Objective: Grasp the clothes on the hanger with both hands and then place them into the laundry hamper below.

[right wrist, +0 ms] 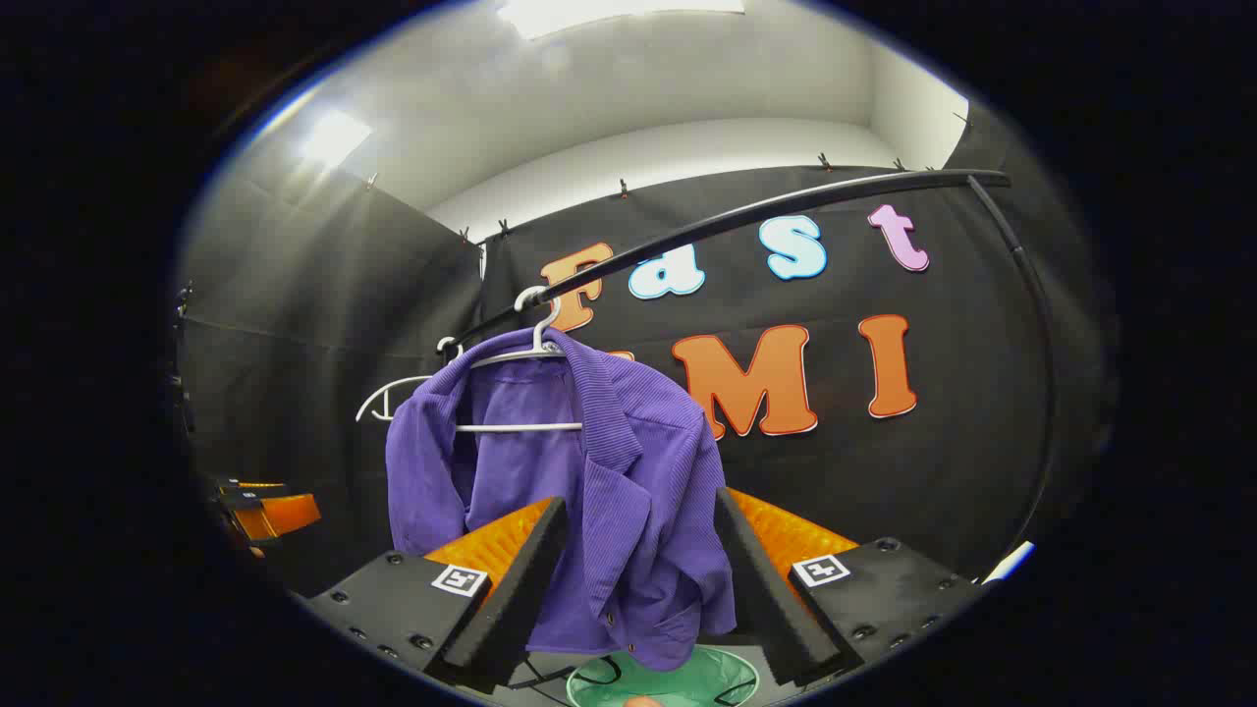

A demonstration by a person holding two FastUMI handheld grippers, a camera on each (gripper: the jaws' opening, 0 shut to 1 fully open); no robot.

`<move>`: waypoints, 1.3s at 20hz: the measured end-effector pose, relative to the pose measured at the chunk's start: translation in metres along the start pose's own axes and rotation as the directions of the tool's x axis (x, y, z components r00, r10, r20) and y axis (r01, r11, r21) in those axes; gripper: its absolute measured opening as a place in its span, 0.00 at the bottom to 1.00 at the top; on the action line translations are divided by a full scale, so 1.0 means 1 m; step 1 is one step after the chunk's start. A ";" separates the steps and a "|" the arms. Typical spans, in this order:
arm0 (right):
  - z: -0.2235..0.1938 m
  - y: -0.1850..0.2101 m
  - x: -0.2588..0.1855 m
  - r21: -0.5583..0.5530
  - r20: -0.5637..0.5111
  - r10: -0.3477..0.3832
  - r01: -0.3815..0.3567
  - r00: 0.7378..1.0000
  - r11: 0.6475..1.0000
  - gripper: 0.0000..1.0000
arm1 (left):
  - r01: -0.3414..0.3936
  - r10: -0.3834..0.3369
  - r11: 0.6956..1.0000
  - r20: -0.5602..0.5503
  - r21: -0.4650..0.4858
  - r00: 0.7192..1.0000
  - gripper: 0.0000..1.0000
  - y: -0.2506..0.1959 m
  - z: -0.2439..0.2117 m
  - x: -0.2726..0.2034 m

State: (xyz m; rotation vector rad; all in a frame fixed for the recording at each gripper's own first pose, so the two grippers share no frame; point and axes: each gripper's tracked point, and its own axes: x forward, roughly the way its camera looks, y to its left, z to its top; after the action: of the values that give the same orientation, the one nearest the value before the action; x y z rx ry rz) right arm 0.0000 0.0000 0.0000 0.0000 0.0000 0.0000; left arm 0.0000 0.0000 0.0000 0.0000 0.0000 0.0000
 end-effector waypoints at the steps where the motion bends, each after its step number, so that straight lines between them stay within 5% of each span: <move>1: 0.000 -0.001 0.001 0.001 -0.003 -0.002 0.002 1.000 1.000 0.97 | 0.006 -0.006 1.000 0.000 0.004 1.000 0.95 -0.003 0.002 -0.004; 11: 0.004 -0.005 0.006 0.002 -0.017 -0.010 0.011 1.000 1.000 0.97 | 0.036 -0.036 0.999 0.023 0.007 0.999 0.92 -0.022 0.026 0.009; 26: -0.032 0.011 0.051 0.000 -0.069 0.018 -0.018 0.997 1.000 0.97 | 0.061 -0.062 0.998 -0.052 -0.013 0.997 0.95 -0.040 -0.004 0.048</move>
State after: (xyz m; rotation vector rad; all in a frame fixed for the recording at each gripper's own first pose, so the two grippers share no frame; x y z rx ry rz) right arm 0.0512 0.0112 -0.0320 -0.0004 0.0688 0.0181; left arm 0.0480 -0.0400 -0.0039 -0.0110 0.0525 -0.0613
